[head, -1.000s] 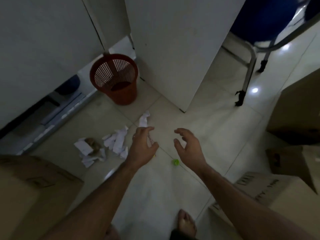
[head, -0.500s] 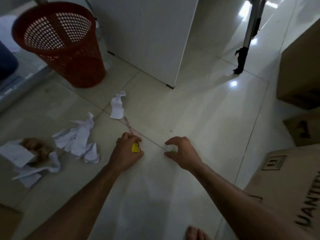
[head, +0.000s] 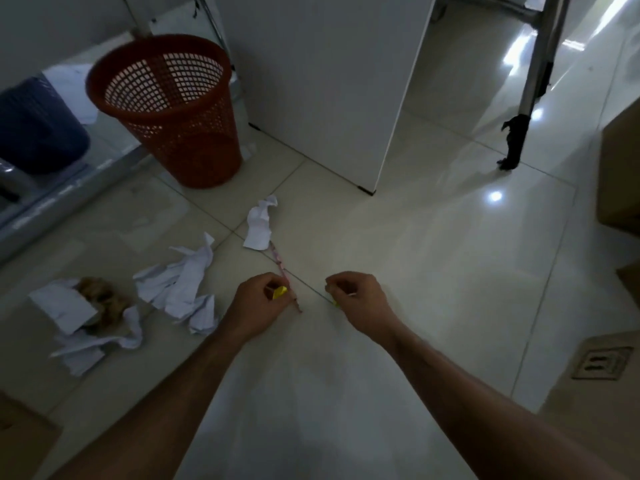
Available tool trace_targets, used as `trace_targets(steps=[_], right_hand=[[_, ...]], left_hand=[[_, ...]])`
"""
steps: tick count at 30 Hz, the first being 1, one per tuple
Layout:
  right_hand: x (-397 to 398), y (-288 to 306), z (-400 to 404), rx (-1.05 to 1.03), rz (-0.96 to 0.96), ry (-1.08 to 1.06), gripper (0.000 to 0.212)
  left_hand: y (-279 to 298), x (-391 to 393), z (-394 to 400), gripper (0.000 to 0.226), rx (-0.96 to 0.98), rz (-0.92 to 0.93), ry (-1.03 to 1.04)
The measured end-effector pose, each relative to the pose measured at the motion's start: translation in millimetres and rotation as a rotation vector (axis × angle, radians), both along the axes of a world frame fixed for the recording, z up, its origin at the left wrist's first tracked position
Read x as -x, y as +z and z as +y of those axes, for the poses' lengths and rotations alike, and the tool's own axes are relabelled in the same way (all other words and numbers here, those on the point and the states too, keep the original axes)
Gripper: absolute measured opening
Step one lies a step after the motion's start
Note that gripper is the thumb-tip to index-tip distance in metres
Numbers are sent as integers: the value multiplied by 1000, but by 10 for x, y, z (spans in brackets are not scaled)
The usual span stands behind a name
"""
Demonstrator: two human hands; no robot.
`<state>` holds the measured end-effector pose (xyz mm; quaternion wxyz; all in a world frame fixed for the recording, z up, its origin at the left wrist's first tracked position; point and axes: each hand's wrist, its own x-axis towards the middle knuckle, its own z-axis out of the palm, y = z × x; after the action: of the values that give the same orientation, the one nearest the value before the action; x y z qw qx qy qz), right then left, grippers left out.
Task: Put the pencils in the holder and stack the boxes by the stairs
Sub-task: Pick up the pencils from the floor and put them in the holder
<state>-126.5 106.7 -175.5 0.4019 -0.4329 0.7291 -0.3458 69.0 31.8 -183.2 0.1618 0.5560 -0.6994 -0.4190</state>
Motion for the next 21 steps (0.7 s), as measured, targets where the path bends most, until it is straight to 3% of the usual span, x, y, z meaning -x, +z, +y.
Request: trace_targets(steps=[2, 4, 7, 15, 21], right_hand=[[-113, 46, -179, -27, -73, 18, 20], [-210, 54, -346, -49, -25, 99, 27], [-335, 20, -538, -74, 93, 212, 28], [-612, -172, -673, -60, 465, 342, 28], [-619, -226, -643, -40, 417, 243, 24]], left_hand=[[53, 14, -81, 8, -168, 144, 186], [117, 16, -160, 14, -363, 330, 357], [185, -50, -241, 12, -466, 480, 416], [163, -247, -251, 19, -177, 189, 253], [222, -237, -258, 21, -96, 123, 224]])
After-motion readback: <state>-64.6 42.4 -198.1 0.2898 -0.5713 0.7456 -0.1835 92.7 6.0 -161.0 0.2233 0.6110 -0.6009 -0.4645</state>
